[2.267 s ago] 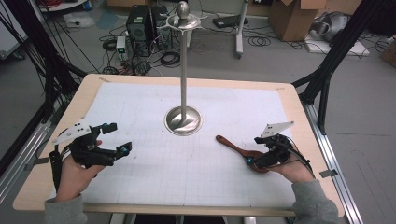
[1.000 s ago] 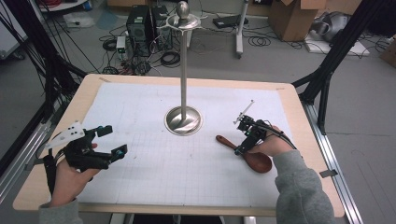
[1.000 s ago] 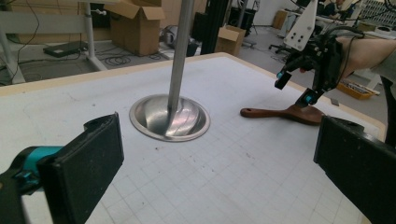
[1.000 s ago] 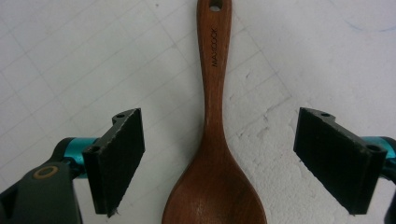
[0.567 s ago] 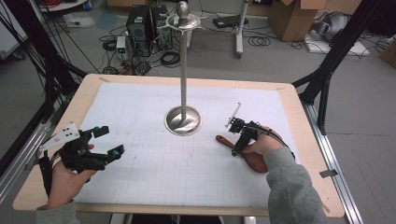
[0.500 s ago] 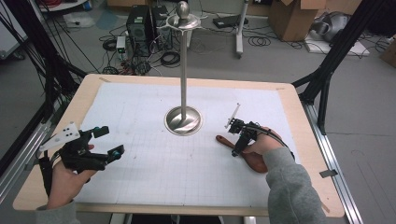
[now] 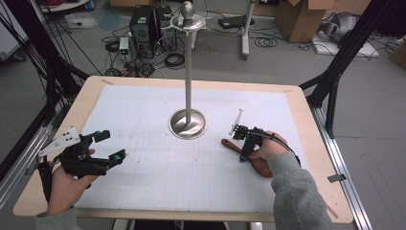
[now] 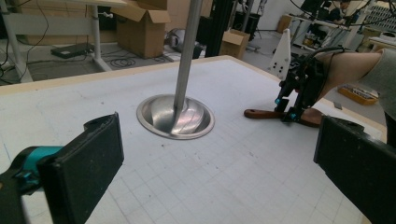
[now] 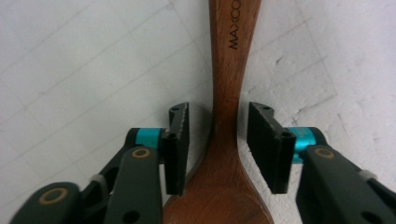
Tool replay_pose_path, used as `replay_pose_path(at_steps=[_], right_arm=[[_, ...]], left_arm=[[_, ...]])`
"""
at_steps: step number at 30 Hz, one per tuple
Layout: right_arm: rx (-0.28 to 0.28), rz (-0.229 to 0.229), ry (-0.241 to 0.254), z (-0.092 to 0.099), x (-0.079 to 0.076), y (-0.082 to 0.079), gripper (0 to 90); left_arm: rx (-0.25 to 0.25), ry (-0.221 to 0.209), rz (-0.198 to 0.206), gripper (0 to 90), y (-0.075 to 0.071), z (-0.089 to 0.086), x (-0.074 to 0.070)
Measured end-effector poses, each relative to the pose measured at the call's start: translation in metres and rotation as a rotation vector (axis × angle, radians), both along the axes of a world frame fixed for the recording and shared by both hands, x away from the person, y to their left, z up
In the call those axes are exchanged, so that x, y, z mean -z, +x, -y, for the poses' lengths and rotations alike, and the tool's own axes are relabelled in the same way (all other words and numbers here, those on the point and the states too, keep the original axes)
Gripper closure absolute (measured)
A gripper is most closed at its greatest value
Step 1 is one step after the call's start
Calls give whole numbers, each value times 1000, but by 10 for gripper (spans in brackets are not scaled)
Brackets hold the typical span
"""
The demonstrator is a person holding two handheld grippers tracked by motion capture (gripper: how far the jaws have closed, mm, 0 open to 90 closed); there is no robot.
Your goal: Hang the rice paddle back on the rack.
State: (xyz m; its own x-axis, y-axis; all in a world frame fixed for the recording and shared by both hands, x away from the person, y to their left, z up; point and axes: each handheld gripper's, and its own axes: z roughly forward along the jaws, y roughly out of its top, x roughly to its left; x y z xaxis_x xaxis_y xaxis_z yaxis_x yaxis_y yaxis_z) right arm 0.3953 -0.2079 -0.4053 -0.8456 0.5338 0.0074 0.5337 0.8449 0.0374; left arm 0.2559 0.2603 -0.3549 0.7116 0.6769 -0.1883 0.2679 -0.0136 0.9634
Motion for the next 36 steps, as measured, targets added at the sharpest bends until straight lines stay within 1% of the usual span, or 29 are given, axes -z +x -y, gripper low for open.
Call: replay_pose_path(at_steps=[3, 4, 6, 7, 10, 11, 13, 16, 17, 18, 21, 24, 26, 30, 32, 36], right_arm=[[-5, 7, 4, 1, 0, 0, 644], [-14, 4, 9, 1, 0, 0, 698], [-30, 9, 5, -1, 0, 0, 727], [-27, 5, 2, -1, -1, -1, 741], [-29, 11, -1, -2, -1, -2, 754], [-34, 16, 5, -1, -1, -2, 756], [-26, 19, 17, 1, -2, -3, 759], [-20, 37, 77, 7, -1, -5, 761], [-18, 36, 97, 9, -2, -7, 762], [-22, 51, 121, 12, -2, -8, 762], [-17, 86, 159, 16, -4, -12, 763], [-20, 130, 202, 21, -11, -17, 764], [-17, 146, 232, 24, -17, -20, 765], [-10, 199, 293, 31, -28, -25, 766], [-2, 217, 335, 34, -33, -27, 766], [15, 269, 409, 41, -39, -31, 766]], left_arm=[[0, 1, -1, 19, 0, 0, 0], [1, -2, -3, 20, 0, 0, 0], [2, 3, -2, 20, 0, 0, 0], [2, 2, -3, 20, 0, 0, 0], [1, 0, -1, 19, 0, 0, 0], [1, -1, 2, 20, 0, 0, 0], [1, -2, 3, 20, -1, 0, -1], [0, -1, 3, 20, -1, -1, -1], [-1, -2, 3, 20, -1, -1, -1], [-2, -3, 3, 20, 0, -1, -1], [0, 2, 3, 20, 0, 0, -1], [1, 2, 2, 20, 0, 1, -1], [1, 2, 3, 20, 1, 2, -1], [3, 7, 4, 20, 1, 2, -1], [4, 6, 5, 20, 1, 3, -2], [4, 4, 6, 19, 1, 2, -2]])
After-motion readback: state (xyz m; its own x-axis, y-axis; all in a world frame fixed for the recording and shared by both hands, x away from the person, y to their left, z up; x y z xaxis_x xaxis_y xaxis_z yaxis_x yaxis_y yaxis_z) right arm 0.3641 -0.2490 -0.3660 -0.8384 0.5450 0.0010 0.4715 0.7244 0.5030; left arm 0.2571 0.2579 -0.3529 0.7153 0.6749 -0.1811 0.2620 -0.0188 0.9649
